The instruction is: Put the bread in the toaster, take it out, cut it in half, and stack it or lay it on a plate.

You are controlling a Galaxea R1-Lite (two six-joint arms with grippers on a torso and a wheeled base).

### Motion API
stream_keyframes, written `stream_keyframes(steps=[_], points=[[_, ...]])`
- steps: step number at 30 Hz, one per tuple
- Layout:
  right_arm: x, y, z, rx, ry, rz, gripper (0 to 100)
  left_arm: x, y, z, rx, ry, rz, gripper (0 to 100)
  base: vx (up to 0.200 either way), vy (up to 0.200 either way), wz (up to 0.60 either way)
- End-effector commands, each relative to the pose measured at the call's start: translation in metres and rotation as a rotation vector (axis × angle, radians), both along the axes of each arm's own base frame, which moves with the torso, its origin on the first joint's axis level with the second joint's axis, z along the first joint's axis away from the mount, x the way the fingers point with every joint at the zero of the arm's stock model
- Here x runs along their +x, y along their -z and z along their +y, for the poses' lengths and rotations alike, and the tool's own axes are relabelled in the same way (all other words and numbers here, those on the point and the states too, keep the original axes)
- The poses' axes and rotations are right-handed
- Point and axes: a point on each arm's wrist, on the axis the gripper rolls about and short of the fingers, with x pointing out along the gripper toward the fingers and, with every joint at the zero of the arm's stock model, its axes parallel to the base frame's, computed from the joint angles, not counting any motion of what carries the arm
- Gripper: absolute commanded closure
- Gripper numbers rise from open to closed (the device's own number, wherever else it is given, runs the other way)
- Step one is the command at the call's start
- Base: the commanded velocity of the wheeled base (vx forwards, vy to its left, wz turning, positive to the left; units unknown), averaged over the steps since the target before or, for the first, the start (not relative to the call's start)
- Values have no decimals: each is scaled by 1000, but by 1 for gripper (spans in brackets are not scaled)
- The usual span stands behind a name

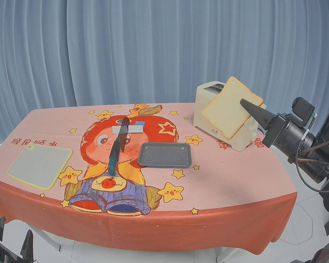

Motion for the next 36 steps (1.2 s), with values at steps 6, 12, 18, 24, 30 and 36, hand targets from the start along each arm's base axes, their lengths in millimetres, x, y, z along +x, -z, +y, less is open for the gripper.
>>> stream_keyframes(steps=[6, 12, 18, 24, 30, 36], points=[[-2, -1, 2, 3, -9, -3, 100, 1, 5, 0, -2, -1, 19, 0, 0, 200, 0], [-2, 0, 3, 1, -15, 1, 100, 1, 5, 0, -2, -1, 19, 0, 0, 200, 0], [-4, 0, 5, 1, -24, 1, 100, 1, 5, 0, 0, -1, 19, 0, 0, 200, 0], [-4, 1, 5, -1, -26, 4, 100, 1, 5, 0, 0, -1, 19, 0, 0, 200, 0], [-6, 2, 7, -3, -33, 8, 100, 1, 5, 0, 0, -1, 19, 0, 0, 200, 0], [-7, 4, 8, -7, -41, 14, 100, 1, 5, 0, 0, -1, 19, 0, 0, 200, 0]])
